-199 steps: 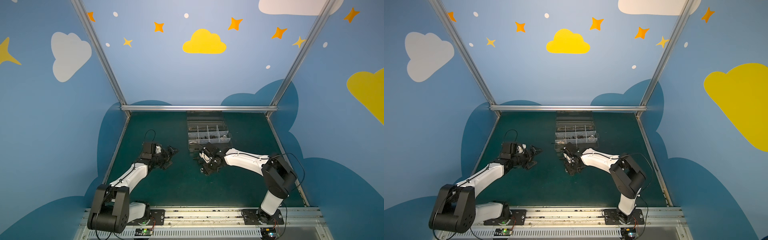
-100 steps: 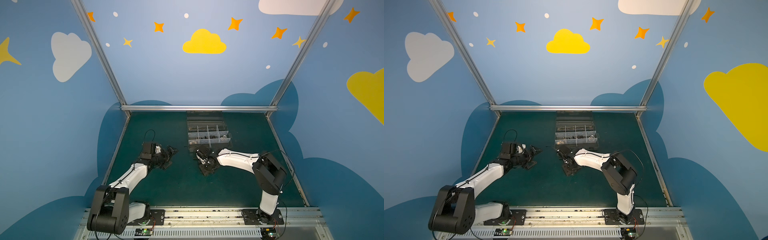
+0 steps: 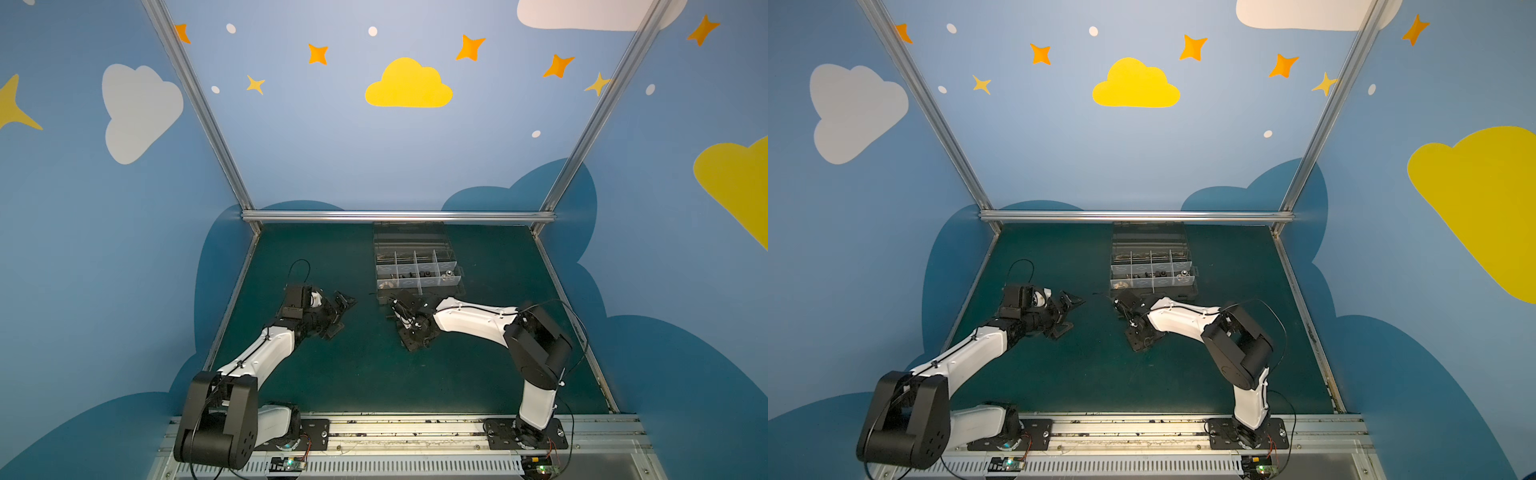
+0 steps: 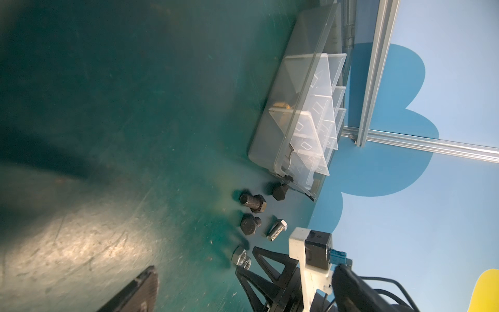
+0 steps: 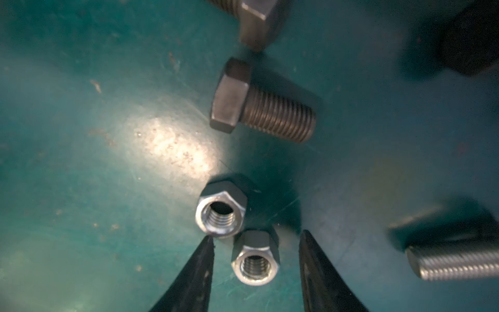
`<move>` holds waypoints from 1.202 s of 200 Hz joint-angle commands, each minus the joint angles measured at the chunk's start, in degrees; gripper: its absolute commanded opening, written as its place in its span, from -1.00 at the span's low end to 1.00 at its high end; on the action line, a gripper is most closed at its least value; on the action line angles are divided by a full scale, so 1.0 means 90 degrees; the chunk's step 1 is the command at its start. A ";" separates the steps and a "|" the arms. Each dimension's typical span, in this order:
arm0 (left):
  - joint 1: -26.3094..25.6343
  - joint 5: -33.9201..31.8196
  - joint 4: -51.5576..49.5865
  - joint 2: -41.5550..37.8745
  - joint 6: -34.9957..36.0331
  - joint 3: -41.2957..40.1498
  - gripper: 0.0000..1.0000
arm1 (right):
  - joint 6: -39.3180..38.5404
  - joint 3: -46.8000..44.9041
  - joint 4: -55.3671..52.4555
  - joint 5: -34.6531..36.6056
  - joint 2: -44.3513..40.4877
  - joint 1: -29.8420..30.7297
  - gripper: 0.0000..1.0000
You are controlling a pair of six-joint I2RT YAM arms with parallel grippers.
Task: Sort the screws and nuts into containers
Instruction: Pick up the nut from the center of the table.
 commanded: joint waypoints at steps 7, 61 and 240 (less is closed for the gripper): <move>0.0054 -0.0048 -0.0124 -0.0132 0.0142 -0.0056 0.99 | 0.0122 -0.0138 0.0027 -0.0009 0.0113 0.0031 -0.07; 0.0058 -0.0054 -0.0182 -0.0161 0.0154 -0.0043 0.99 | 0.0076 -0.0192 0.0067 -0.0055 0.0162 0.0026 -0.23; 0.0077 -0.0037 -0.0173 -0.0033 0.0180 0.0008 0.99 | 0.0000 -0.0370 -0.0209 -0.0184 0.0001 0.0066 -0.36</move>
